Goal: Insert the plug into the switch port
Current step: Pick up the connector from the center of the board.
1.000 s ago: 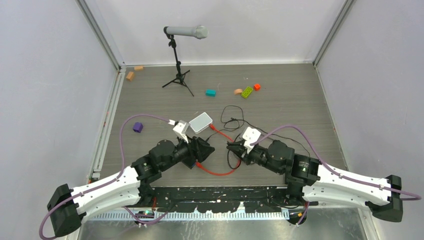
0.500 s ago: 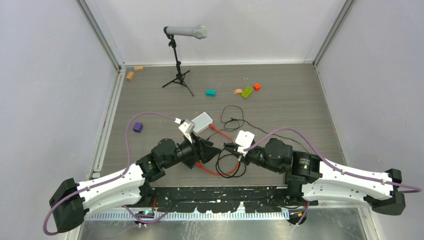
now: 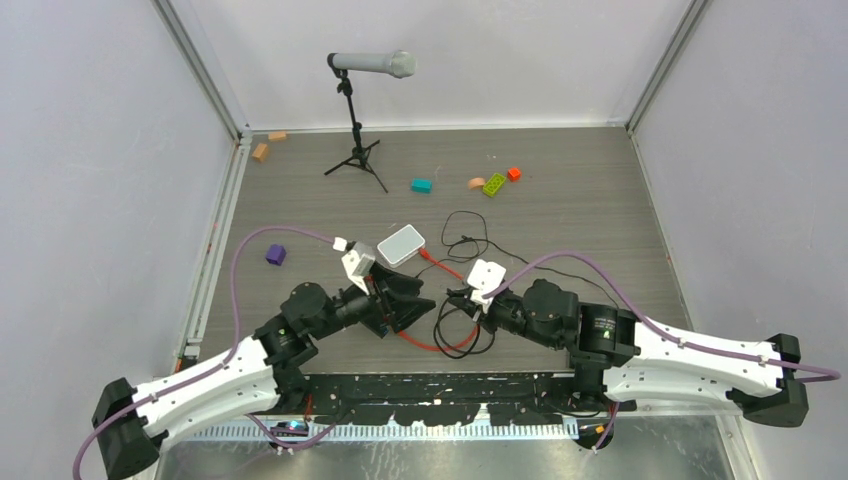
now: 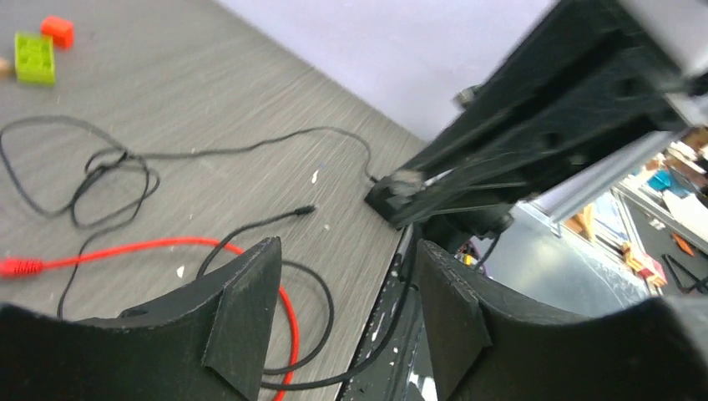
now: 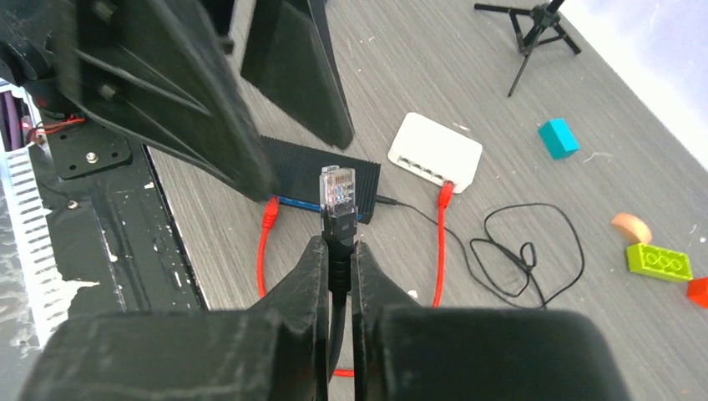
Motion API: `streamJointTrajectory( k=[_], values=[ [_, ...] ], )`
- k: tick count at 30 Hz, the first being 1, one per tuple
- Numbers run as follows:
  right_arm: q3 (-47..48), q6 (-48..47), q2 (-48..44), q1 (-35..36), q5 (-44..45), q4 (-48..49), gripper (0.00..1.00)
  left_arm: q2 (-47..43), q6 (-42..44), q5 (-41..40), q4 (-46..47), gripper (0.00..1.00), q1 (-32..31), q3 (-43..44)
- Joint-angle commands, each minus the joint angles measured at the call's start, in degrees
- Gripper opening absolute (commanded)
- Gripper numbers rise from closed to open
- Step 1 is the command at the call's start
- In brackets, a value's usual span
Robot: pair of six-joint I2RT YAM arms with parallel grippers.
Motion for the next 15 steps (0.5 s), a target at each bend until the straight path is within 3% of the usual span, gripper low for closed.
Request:
streamJointTrajectory(
  k=[1,15],
  values=[
    [-0.80,5.39,-1.81,0.29,1.12,2.15,0.00,-4.81,9.42,7.84,-1.47,0.62,-0.13,4.58],
    [6.62,10.60,-4.70,0.27,-22.46,-7.34,0.00,-4.99,38.50,30.82,-8.84,0.66,-0.18,10.52]
  ],
)
